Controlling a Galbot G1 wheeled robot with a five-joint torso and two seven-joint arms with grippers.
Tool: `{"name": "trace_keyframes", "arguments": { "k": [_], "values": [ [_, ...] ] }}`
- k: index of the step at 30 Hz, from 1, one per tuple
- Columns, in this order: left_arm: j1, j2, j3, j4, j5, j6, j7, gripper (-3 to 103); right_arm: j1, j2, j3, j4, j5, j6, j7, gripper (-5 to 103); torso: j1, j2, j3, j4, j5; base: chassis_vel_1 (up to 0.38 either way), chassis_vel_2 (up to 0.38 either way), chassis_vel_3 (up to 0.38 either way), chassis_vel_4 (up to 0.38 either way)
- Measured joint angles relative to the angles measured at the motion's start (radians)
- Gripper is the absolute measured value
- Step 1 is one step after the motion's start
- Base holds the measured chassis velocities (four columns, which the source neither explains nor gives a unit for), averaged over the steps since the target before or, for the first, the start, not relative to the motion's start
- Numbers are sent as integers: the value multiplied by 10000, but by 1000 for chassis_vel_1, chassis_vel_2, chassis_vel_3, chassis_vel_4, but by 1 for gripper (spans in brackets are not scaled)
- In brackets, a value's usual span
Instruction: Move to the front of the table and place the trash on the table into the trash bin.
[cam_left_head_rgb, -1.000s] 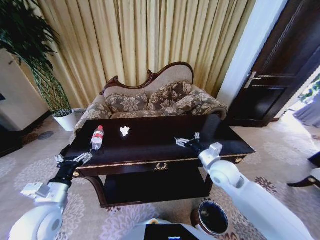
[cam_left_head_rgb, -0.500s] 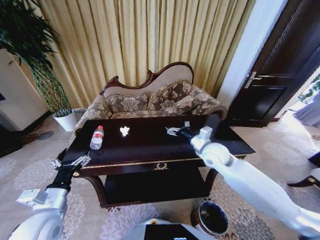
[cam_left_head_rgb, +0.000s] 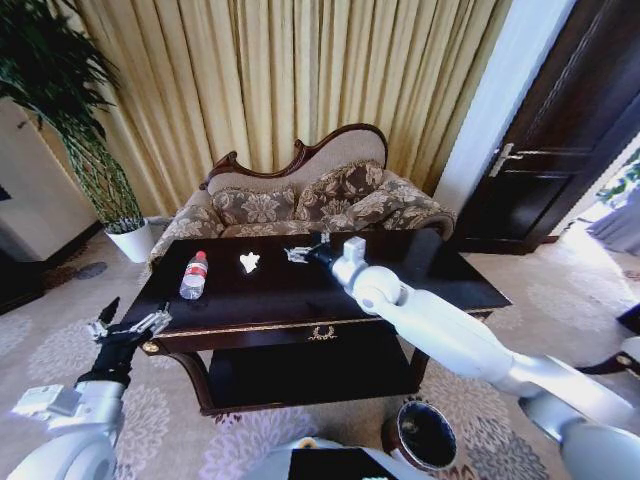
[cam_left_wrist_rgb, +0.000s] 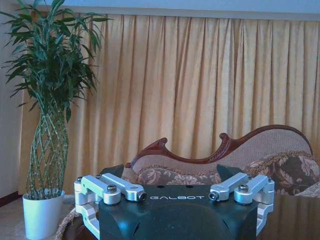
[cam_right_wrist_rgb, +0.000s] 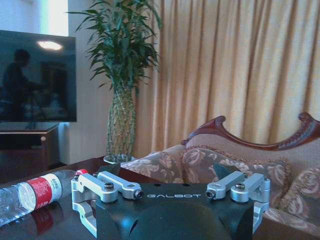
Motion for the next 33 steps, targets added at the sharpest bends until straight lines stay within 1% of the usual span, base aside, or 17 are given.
{"name": "trace_keyframes", "arguments": {
  "k": [4,7,8,10,11,13,14,15,17,18,20,21,24,25,28,31,33],
  "values": [
    [25,-39,58,-25,13,0,-2,100,306,184,-288,-291,40,59,-185,100,0,-1,0,-2,1,0,0,0,0],
    [90,-61,64,-108,19,0,-4,100,726,567,-756,-670,64,50,-311,100,0,-1,0,-1,1,0,0,0,0],
    [90,-61,64,-108,19,0,-4,100,726,567,-756,-670,64,50,-311,100,0,-1,0,-1,1,0,0,0,0],
    [125,-53,-32,-147,-6,0,-19,100,1076,1005,-1154,-984,181,-156,-80,100,0,-1,0,1,1,0,0,0,0],
    [125,-53,-32,-147,-6,0,-19,100,1076,1005,-1154,-984,181,-156,-80,100,0,-1,0,1,1,0,0,0,0],
    [143,-14,-124,-162,-56,0,-44,100,1330,1470,-1365,-1368,398,-498,387,100,0,0,-1,2,-1,0,0,0,0],
    [143,-14,-124,-162,-56,0,-44,100,1330,1470,-1365,-1368,398,-498,387,100,0,0,-1,2,-1,0,0,0,0],
    [143,0,-145,-163,-72,4,-50,100,1381,1618,-1390,-1499,464,-601,539,100,0,0,0,1,0,0,0,0,0],
    [135,25,-188,-164,-102,14,-77,100,1519,2036,-1410,-1918,604,-1005,1035,100,0,-1,-1,2,0,0,0,0,0],
    [135,25,-188,-164,-102,14,-77,100,1519,2036,-1410,-1918,604,-1005,1035,100,0,-1,-1,2,0,0,0,0,0],
    [117,17,-191,-151,-101,17,-85,100,1629,2313,-1471,-2151,650,-1345,1442,100,0,-1,0,-1,0,0,0,0,0],
    [117,17,-191,-151,-101,17,-85,100,1629,2313,-1471,-2151,650,-1345,1442,100,0,-1,0,-1,0,0,0,0,0],
    [88,-28,-140,-101,-51,19,-87,100,1761,2678,-1580,-2302,876,-1832,2037,100,0,-1,-1,-1,0,0,0,0,0],
    [88,-28,-140,-101,-51,19,-87,100,1761,2678,-1580,-2302,876,-1832,2037,100,0,-1,-1,-1,0,0,0,0,0],
    [62,-37,-118,-66,-40,20,-87,100,1834,3051,-1664,-2530,1062,-1963,2310,100,0,-1,-1,0,0,0,0,0,0],
    [55,-35,-122,-54,-39,21,-87,100,1857,3172,-1674,-2621,1164,-2012,2375,100,0,0,-1,1,0,0,0,0,0],
    [41,-17,-164,-15,-42,23,-87,100,1913,3508,-1696,-2902,1385,-2166,2534,100,0,0,-1,0,0,0,0,0,0]
  ]
}}
